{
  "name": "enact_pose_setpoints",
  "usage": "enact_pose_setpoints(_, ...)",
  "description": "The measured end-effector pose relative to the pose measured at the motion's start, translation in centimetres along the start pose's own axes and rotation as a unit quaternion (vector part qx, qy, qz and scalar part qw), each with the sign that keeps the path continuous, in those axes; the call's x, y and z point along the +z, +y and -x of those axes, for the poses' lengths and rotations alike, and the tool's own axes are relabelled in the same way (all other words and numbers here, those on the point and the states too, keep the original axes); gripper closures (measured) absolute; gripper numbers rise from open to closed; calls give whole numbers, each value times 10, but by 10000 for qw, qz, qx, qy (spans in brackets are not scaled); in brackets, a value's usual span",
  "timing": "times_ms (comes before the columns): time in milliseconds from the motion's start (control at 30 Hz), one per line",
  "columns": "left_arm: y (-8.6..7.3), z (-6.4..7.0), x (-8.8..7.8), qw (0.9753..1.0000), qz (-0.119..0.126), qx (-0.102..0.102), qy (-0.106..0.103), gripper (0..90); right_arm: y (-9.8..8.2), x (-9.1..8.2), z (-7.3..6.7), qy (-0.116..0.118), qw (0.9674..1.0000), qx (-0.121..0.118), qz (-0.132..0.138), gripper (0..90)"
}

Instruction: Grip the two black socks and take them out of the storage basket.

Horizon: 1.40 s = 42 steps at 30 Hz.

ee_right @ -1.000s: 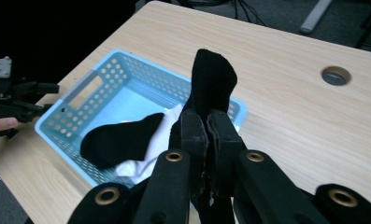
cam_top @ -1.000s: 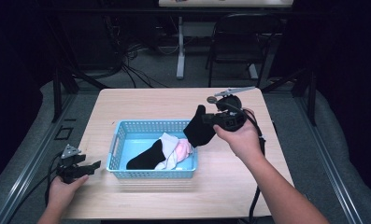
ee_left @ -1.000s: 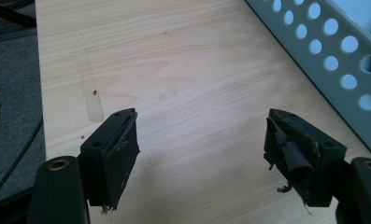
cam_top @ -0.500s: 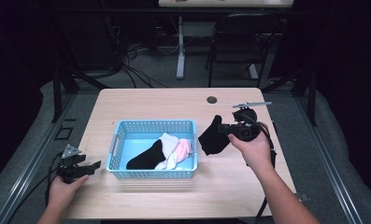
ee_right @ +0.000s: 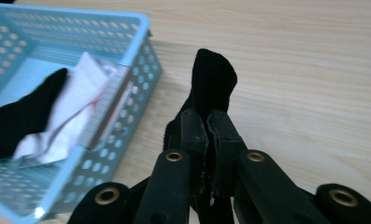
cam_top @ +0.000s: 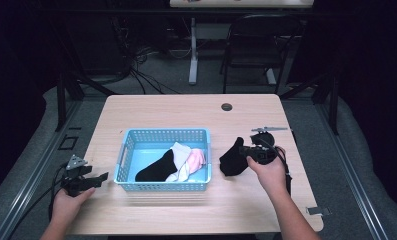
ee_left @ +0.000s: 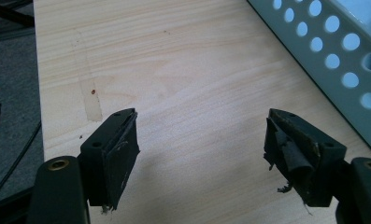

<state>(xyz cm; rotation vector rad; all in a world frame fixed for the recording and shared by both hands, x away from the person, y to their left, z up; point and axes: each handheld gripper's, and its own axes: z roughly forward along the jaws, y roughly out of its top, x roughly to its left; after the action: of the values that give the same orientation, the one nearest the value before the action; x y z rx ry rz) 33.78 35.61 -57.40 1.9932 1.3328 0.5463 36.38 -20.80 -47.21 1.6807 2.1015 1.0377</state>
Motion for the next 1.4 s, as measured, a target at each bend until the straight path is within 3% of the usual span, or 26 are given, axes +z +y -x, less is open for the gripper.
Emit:
enact_pose_setpoints(200, 0, 0, 0, 10000, -14, 6, 7, 259, -12, 11, 24, -167, 9993, 301, -116, 855)
enact_pose_setpoints(433, 0, 1, 1, 10000, -28, 5, 0, 259, -24, 20, 44, -291, 9988, 307, -229, 829)
enact_pose_setpoints(600, 0, 1, 1, 10000, -42, 34, -10, 259, -31, 23, 52, -277, 9980, 488, -285, 712)
enact_pose_setpoints(733, 0, 1, 1, 10000, -41, 28, -6, 259, -31, 21, 52, -348, 9978, 485, -294, 627)
enact_pose_setpoints(967, 0, 1, 1, 10000, -40, 23, -14, 259, -27, 16, 40, -384, 9985, 249, -306, 563)
enact_pose_setpoints(1133, 0, 1, 1, 10000, -24, 16, -16, 259, -18, 13, 26, -198, 9994, 99, -251, 544)
enact_pose_setpoints(1400, 0, 1, 1, 10000, -2, 4, -22, 259, -4, 9, -9, 81, 9993, -355, -126, 537)
